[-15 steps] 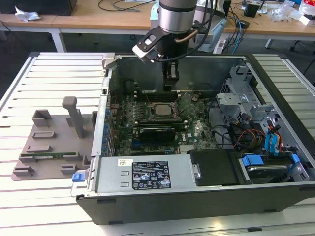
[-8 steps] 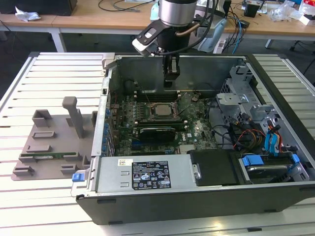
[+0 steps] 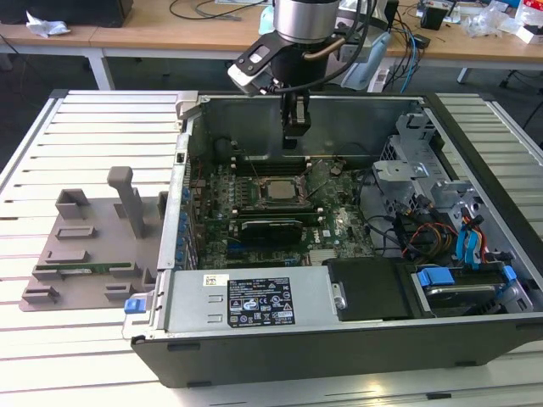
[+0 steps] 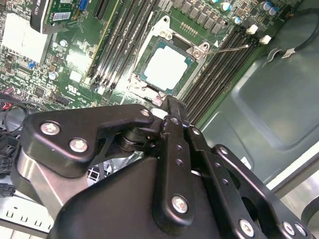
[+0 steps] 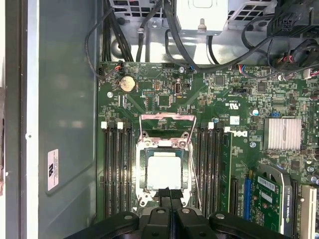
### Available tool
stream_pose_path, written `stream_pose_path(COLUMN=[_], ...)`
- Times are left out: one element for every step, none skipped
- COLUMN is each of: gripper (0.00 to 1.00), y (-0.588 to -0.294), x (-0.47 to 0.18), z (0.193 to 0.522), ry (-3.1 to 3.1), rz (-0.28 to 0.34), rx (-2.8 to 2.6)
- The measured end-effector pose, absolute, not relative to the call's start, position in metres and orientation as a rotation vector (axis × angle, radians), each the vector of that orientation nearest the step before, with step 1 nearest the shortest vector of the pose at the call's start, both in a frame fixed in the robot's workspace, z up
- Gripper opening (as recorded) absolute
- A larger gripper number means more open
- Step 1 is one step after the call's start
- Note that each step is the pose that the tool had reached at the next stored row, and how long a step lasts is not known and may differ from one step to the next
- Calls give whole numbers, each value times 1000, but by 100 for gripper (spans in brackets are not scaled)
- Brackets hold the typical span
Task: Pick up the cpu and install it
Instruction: 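Place the cpu into insertion slot, then close the cpu cover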
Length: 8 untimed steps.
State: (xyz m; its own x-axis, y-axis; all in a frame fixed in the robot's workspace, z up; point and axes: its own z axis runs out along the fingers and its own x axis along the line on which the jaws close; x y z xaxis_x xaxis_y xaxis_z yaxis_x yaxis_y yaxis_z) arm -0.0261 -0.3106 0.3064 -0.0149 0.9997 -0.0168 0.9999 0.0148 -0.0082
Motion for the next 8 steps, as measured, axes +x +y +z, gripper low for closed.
stream_pose_path(gripper=[11,11,11,11,11,11,11,11], y=[-311,-311,-311,-311,-311,-311,-311,-311], x=[-26,-26,-26,-26,-26,-26,-26,-26], z=[306,306,306,306,306,306,306,306], ry=[2233,2233,2233,2233,2233,2233,2233,2233], rz=[-28,-28,-28,-28,-28,-28,-28,-28], rx=[2200,2201,2200,2201,2201,2201,2201,2200])
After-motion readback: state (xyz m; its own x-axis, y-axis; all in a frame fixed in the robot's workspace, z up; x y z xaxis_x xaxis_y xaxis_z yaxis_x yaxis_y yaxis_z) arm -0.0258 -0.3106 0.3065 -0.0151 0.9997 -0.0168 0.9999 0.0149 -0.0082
